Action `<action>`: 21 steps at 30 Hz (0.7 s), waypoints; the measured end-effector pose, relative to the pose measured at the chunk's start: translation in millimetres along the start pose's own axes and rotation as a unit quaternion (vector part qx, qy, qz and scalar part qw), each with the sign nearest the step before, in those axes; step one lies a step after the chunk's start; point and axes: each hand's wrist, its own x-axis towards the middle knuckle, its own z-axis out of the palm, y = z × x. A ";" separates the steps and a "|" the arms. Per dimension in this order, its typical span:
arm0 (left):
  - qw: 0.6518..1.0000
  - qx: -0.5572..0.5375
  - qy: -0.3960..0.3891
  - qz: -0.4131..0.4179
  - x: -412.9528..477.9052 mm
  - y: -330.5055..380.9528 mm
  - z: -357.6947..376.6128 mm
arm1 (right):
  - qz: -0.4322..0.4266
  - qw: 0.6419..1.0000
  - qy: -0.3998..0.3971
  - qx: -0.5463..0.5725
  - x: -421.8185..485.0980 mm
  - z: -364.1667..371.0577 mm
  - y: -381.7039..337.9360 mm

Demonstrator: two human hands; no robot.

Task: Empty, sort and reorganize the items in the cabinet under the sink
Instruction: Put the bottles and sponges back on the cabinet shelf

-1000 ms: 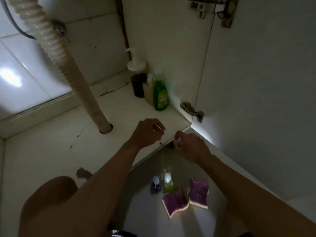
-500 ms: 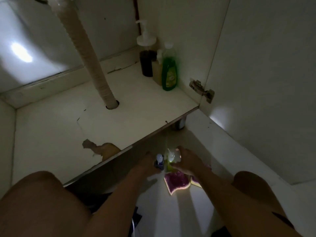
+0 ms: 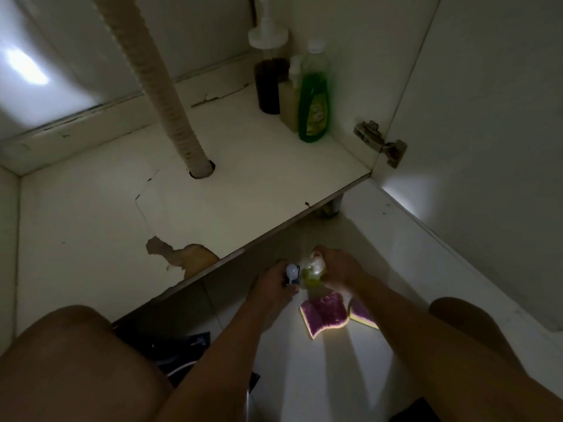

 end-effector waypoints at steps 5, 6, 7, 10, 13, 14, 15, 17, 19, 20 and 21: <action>1.000 -0.014 0.000 -0.009 0.6 2.0 -2.3 | 0.003 0.999 0.012 0.045 -9.2 4.5 8.5; 1.000 -0.018 0.003 -0.009 1.2 2.7 -2.2 | 0.024 0.998 0.010 0.058 -13.4 8.8 9.8; 1.000 -0.015 0.007 -0.011 1.6 3.6 -1.9 | 0.046 0.996 0.014 0.079 -16.5 13.8 10.4; 0.999 -0.002 0.026 -0.024 2.5 5.3 -1.9 | 0.087 0.984 0.066 0.143 -16.9 27.1 11.0; 0.999 0.003 0.032 -0.035 2.6 3.1 -0.3 | 0.097 0.981 0.098 0.136 -14.1 32.4 9.3; 0.999 0.012 0.037 -0.034 2.0 2.8 -0.2 | 0.099 0.981 0.101 0.133 -13.3 33.0 9.8; 0.998 0.014 0.042 -0.034 0.6 3.7 -0.6 | 0.100 0.981 0.100 0.134 -13.5 32.0 10.0; 0.998 0.016 0.043 -0.032 -4.4 8.2 -4.7 | 0.100 0.979 0.096 0.151 -16.0 25.9 11.1; 0.999 0.020 0.035 -0.016 -7.6 13.6 -12.0 | 0.100 0.978 0.095 0.160 -21.0 12.9 15.1; 0.999 0.019 0.031 0.000 -9.8 18.3 -17.9 | 0.091 0.978 0.102 0.157 -25.6 2.4 17.0; 0.999 0.018 0.026 0.022 -12.0 23.9 -24.0 | 0.077 0.978 0.117 0.152 -30.1 -8.4 18.8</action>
